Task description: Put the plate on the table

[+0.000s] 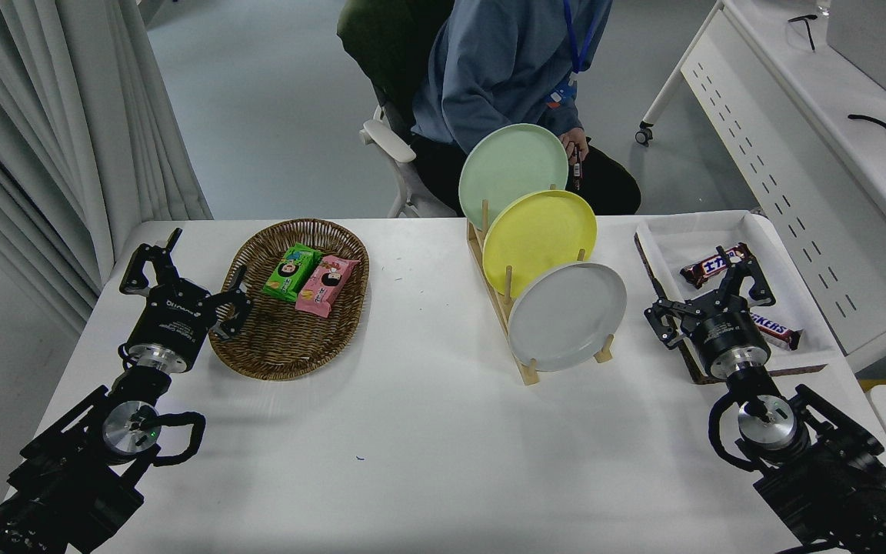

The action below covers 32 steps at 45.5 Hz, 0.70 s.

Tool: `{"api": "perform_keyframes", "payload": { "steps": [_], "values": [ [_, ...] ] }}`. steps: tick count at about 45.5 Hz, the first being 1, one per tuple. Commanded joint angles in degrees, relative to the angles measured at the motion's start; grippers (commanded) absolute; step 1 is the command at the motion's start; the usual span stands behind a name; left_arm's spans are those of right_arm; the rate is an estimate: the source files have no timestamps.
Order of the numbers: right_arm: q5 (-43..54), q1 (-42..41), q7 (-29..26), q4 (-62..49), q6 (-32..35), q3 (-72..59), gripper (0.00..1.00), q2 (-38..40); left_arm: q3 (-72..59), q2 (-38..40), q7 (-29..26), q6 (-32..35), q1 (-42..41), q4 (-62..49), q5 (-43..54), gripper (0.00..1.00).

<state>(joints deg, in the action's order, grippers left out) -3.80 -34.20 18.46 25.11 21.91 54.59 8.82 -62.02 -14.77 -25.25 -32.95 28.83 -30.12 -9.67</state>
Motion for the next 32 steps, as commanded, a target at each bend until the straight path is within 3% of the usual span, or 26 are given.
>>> {"api": "perform_keyframes", "payload": {
  "steps": [1, 32],
  "values": [
    [0.0, -0.1, 0.0, 0.0, 0.0, 0.0, 1.00, 0.0, 0.0, 0.0, 0.0, 0.0, 0.0, 0.0, 0.0, 1.00],
    [0.0, -0.7, 0.0, 0.1, 0.2, 0.1, 1.00, 0.0, 0.0, 0.0, -0.1, 0.0, 0.0, 0.1, 0.0, 1.00]
  ]
}}
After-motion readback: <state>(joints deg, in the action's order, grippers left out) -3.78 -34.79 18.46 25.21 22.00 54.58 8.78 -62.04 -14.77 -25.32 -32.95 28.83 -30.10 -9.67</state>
